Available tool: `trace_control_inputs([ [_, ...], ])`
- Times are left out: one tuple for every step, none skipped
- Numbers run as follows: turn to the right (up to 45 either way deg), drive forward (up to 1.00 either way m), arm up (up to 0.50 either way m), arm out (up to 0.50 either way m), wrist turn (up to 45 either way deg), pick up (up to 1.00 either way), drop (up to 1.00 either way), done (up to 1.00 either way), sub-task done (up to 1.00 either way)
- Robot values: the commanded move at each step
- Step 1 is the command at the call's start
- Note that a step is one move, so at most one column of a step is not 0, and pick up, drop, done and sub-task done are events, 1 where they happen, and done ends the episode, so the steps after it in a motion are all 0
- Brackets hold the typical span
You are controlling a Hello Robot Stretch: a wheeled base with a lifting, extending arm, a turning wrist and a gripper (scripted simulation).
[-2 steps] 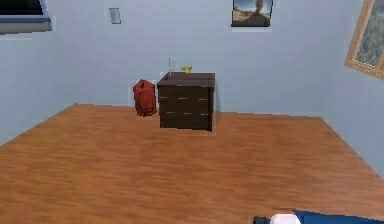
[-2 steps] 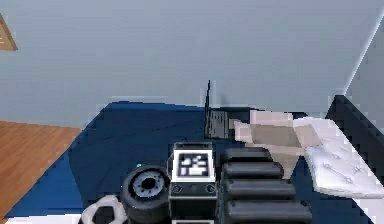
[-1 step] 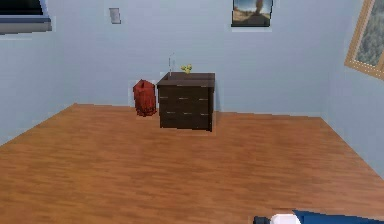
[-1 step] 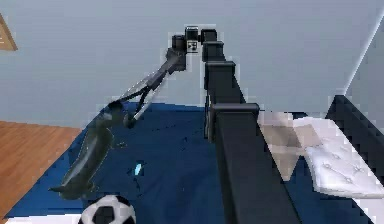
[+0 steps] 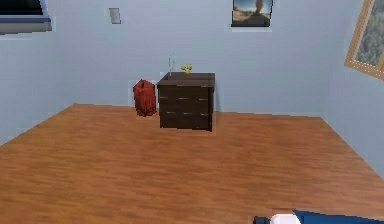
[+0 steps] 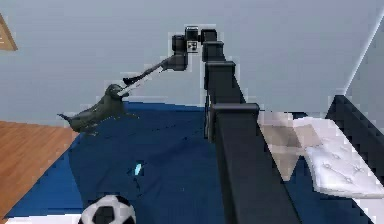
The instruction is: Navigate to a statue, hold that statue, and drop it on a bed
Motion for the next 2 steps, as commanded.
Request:
trace_control_inputs([
  [0.0,0.0,0.0,0.0,45.0,0.0,0.0,0.0,0.0],
  [0.0,0.0,0.0,0.0,45.0,0.0,0.0,0.0,0.0],
])
